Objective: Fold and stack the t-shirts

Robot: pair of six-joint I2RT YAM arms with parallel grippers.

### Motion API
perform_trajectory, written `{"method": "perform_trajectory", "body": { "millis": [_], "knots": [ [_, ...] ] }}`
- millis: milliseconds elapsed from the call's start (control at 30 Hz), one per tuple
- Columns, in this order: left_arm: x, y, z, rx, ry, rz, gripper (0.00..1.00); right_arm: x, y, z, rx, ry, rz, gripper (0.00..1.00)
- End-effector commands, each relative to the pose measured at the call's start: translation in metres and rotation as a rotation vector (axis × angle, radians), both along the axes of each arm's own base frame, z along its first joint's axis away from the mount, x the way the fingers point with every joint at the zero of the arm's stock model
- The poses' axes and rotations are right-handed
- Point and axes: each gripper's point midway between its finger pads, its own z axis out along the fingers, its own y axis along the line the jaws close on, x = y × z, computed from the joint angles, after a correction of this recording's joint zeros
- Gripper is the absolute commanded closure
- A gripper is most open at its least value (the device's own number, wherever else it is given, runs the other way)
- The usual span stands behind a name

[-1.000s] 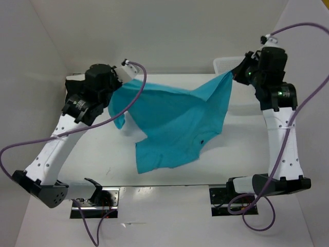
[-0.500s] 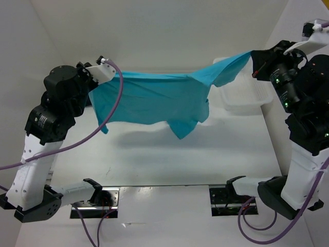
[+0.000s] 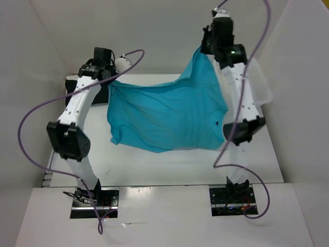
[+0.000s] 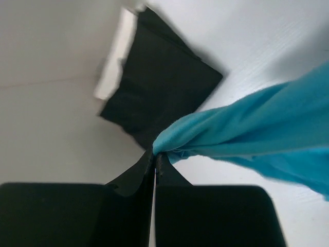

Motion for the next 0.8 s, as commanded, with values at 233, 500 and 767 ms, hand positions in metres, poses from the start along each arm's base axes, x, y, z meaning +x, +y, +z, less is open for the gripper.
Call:
{"method": "perform_trajectory", "body": {
  "millis": [233, 500, 767],
  "knots": [
    [0.134, 0.015, -0.096, -0.307, 0.102, 0.112, 0.83, 0.148, 0.001, -0.147, 0.125, 0.087, 0.063, 0.31],
    [0.11, 0.037, -0.06, -0.493, 0.11, 0.154, 0.05, 0.082, -0.031, -0.089, 0.042, 0.128, -0.025, 0.0],
    [-0.023, 0.083, -0.086, -0.443, 0.27, 0.144, 0.0, -0.062, -0.017, -0.186, -0.125, 0.435, -0.105, 0.0]
  ]
}}
